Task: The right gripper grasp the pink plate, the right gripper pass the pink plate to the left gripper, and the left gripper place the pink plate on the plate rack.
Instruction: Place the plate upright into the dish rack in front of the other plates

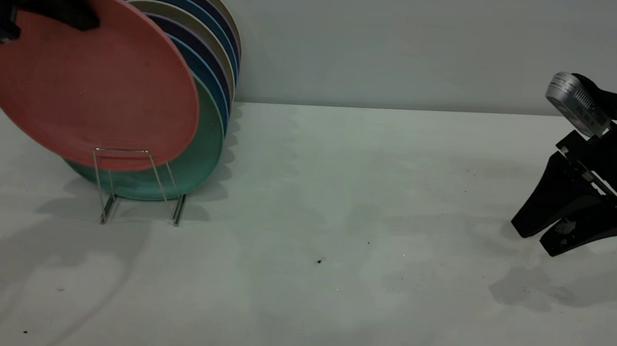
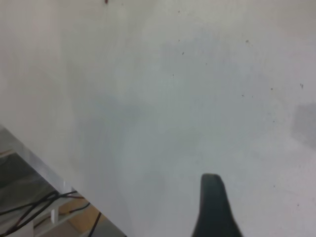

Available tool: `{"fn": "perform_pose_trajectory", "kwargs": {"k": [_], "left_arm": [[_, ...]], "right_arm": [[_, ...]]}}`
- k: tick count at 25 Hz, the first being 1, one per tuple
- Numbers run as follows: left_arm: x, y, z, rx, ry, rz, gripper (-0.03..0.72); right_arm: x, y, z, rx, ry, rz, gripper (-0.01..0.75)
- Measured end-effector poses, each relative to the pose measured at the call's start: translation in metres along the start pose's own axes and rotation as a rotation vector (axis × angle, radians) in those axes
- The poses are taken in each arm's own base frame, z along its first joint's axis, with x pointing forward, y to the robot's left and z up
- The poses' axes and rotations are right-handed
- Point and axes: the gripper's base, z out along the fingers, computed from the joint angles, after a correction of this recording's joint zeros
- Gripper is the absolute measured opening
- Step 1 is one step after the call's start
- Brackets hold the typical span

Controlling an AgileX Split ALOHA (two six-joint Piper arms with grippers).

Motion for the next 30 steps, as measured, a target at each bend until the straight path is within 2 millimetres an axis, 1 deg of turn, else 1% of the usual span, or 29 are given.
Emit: {"fn": "perform_pose_trajectory", "kwargs": {"k": [11, 14, 16, 22, 26, 28, 30], "left_arm": [[0.010, -0.006, 0.025, 0.035, 0.019, -0.028, 0.103], [0.012, -0.008, 0.031, 0.045, 0.021, -0.037, 0.123], [0.012, -0.008, 0.032, 0.049, 0.018, -0.044, 0.168], [0.012, -0.007, 0.032, 0.038, 0.017, -0.053, 0.399], [0.011, -0.006, 0.029, 0.023, 0.014, -0.057, 0.502], [0.007, -0.003, 0.023, 0.001, -0.001, -0.080, 0.537], [0.001, 0.002, 0.014, -0.034, -0.035, -0.140, 0.572]], "right_arm": [[-0.001, -0.001, 0.000, 0.009, -0.006, -0.001, 0.535], [0.000, -0.001, 0.000, 0.009, -0.005, -0.001, 0.535], [0.000, -0.001, 0.000, 0.010, -0.004, -0.002, 0.535], [0.000, -0.001, 0.000, 0.014, -0.003, -0.004, 0.535], [0.000, -0.001, 0.000, 0.015, -0.005, -0.004, 0.534], [0.000, -0.001, 0.000, 0.015, -0.005, -0.004, 0.534], [0.000, -0.001, 0.000, 0.015, -0.005, -0.004, 0.534]]}}
